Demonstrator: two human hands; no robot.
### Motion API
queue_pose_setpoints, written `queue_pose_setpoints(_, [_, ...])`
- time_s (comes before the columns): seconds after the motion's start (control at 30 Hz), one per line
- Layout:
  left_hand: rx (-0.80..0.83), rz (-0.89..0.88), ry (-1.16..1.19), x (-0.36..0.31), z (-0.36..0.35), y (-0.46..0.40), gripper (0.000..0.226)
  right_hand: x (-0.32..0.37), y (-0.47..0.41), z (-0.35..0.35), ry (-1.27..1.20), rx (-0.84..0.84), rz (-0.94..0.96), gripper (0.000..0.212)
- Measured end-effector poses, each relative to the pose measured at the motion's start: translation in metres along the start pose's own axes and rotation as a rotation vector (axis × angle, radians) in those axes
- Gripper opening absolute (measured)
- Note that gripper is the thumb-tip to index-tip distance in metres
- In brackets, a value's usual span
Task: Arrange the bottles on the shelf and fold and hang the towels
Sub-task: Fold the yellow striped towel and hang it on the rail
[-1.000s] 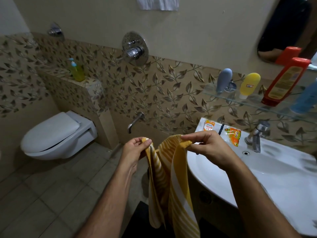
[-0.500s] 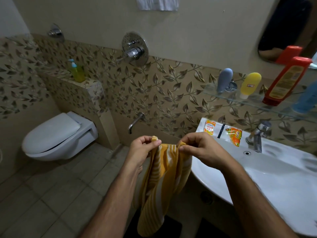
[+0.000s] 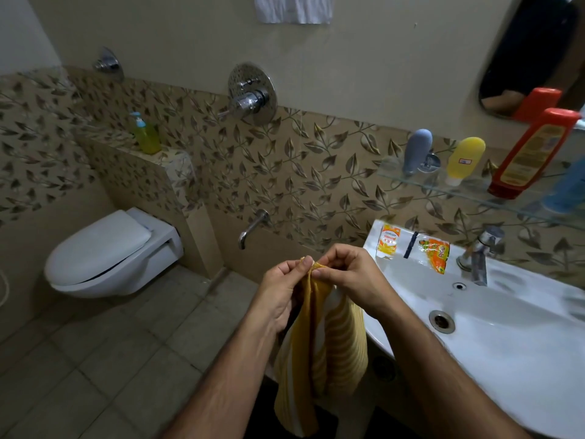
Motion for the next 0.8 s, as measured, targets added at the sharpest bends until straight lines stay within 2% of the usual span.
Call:
queue_pose_setpoints(0.33, [0.033,-0.155,-0.262,-0.007,-0.002,0.003,0.007,0.008,-0.002,0.016,0.243,-0.078,0.075,0.012])
queue_pose_setpoints(0.57, [0.133,-0.237,-0.325,-0.022,-0.01,0.006,0.013,0.013,-0.002,0.019,0.265,-0.138,0.063,0.026])
queue_pose_setpoints(0.67, [0.126,-0.291,-0.313,-0.024,-0.014,0.007,0.018,0.018,-0.002,0.017,0.283,-0.17,0.073,0.029])
queue_pose_setpoints(0.8, [0.153,-0.227,-0.222,-0.022,-0.014,0.006,0.012,0.032,0.005,0.011,0.462,-0.167,0.144,0.039])
Point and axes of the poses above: each hand's wrist, its own y-axis away from the middle knuckle, its own z-axis out of the back of the hand, x = y × z, the point moved 5 cm from there along -y, towards the middle knuckle, and after that the axes turned 3 degrees about -x, right-handed, at the moved point
